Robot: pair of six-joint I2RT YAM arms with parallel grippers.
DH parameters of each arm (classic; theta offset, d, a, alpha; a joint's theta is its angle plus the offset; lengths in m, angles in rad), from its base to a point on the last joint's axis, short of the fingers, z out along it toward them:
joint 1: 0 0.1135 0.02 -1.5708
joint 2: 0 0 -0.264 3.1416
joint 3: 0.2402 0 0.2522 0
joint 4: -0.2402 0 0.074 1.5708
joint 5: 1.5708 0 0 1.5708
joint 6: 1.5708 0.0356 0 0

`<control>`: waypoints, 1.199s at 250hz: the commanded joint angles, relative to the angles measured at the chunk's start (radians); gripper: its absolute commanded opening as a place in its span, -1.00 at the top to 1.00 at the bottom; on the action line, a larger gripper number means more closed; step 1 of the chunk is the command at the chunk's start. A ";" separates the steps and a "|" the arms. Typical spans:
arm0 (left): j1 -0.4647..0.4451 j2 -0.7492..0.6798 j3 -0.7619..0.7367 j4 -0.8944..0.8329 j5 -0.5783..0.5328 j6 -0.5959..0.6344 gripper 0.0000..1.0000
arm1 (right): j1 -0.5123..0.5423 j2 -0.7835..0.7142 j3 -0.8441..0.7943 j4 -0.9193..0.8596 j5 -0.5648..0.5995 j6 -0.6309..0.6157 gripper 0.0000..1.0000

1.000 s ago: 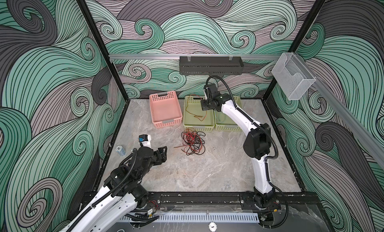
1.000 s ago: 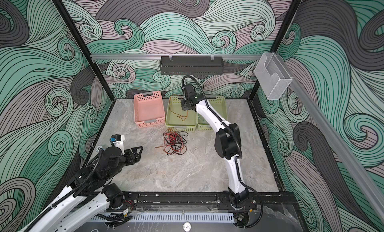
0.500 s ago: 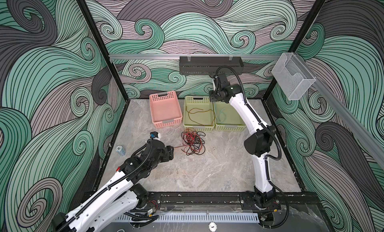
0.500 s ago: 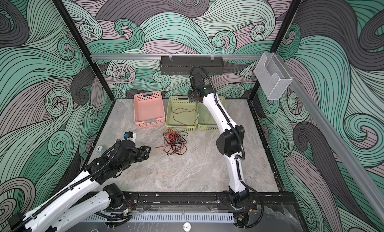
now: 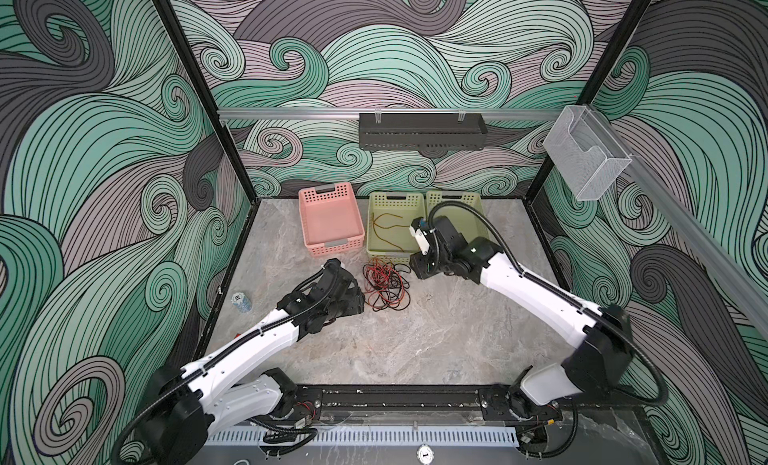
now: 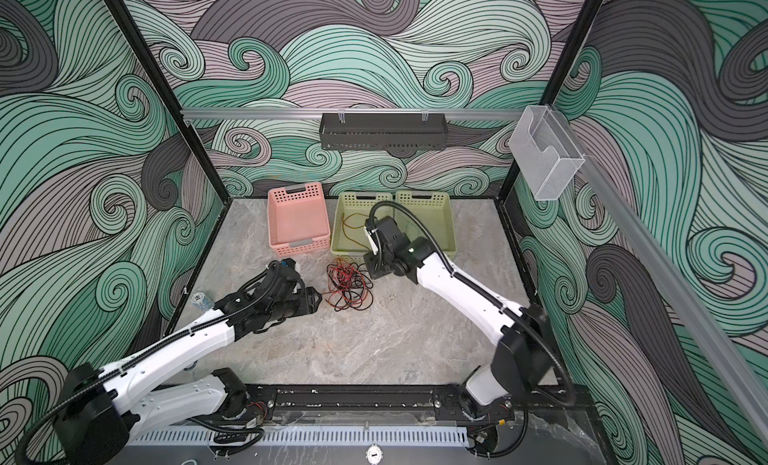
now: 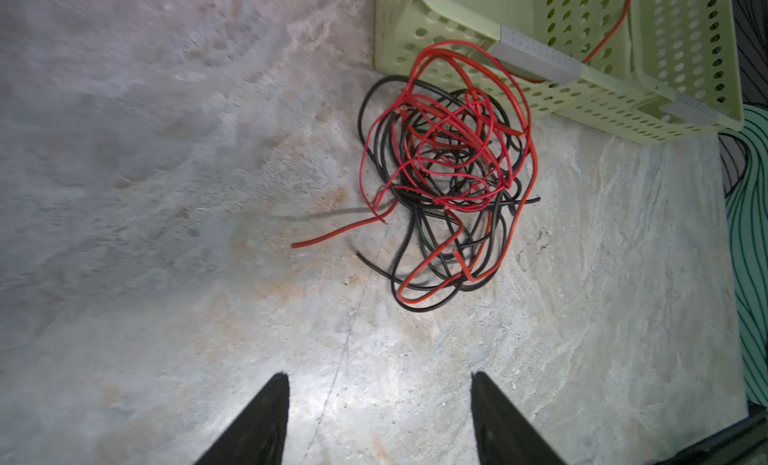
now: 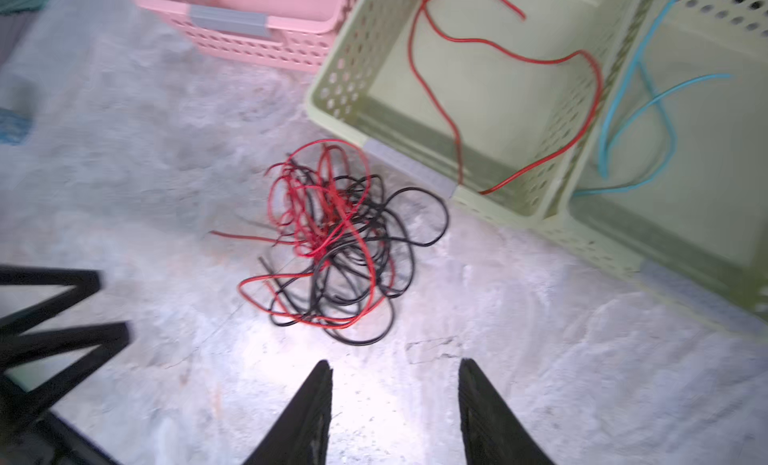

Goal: Untangle the cables

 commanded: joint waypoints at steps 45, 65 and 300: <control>0.000 0.247 0.056 0.207 0.130 0.041 -0.01 | 0.016 0.009 -0.257 0.309 -0.183 0.204 -0.01; -0.009 0.290 0.052 0.231 0.122 0.062 0.08 | 0.016 0.021 -0.283 0.357 -0.214 0.227 -0.02; -0.030 -0.007 0.009 0.041 0.054 0.093 1.00 | -0.033 0.249 -0.411 0.715 -0.277 0.525 0.90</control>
